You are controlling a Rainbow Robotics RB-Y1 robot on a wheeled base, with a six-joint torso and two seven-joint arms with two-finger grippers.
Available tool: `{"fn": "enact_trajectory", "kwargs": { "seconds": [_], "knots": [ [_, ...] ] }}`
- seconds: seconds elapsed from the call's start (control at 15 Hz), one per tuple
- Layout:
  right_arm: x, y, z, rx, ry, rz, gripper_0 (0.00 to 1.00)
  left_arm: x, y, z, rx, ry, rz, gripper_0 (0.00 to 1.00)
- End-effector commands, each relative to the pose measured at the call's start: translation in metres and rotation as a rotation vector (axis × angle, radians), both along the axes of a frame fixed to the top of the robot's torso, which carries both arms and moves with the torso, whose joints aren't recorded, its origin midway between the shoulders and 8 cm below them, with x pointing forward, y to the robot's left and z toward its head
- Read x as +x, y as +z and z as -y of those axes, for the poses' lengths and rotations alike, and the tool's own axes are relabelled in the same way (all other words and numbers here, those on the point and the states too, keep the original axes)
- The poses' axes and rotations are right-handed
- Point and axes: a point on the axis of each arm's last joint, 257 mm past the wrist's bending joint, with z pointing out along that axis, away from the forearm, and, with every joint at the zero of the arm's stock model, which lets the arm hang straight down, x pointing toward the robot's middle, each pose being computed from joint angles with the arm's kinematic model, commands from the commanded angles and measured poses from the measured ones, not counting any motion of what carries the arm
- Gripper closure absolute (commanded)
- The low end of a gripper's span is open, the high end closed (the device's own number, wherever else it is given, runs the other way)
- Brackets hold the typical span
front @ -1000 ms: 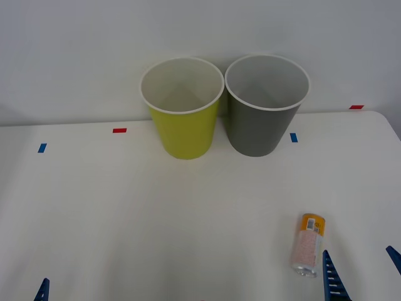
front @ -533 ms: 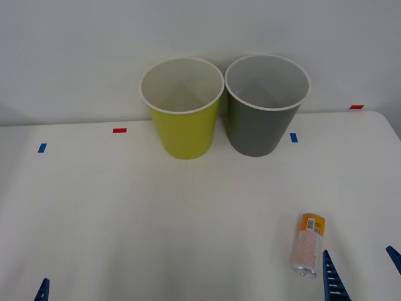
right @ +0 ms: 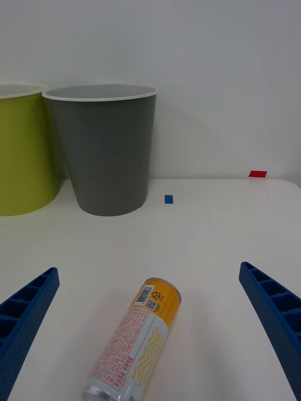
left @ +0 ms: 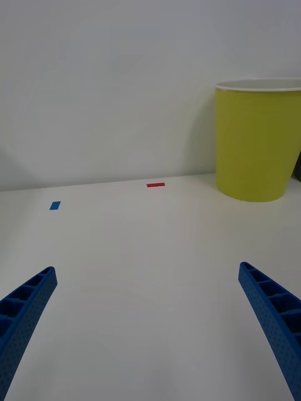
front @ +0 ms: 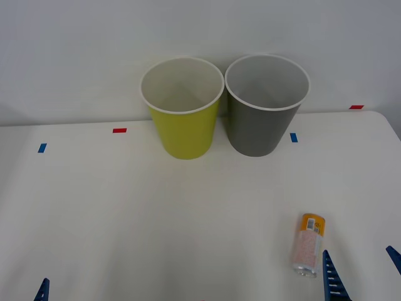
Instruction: Put cans in the gray bin and PET bottles in the light green bin.
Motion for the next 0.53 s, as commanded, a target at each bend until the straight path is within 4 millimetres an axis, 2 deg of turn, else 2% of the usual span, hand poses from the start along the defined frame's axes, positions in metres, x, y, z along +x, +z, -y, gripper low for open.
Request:
{"fn": "enact_trajectory", "kwargs": {
  "seconds": [0.07,0.53],
  "knots": [
    [0.0,0.0,0.0,0.0,0.0,0.0,0.0,0.0,0.0,0.0,0.0,0.0,0.0,0.0],
    [0.0,0.0,0.0,0.0,0.0,0.0,0.0,0.0,0.0,0.0,0.0,0.0,0.0,0.0]
  ]
}}
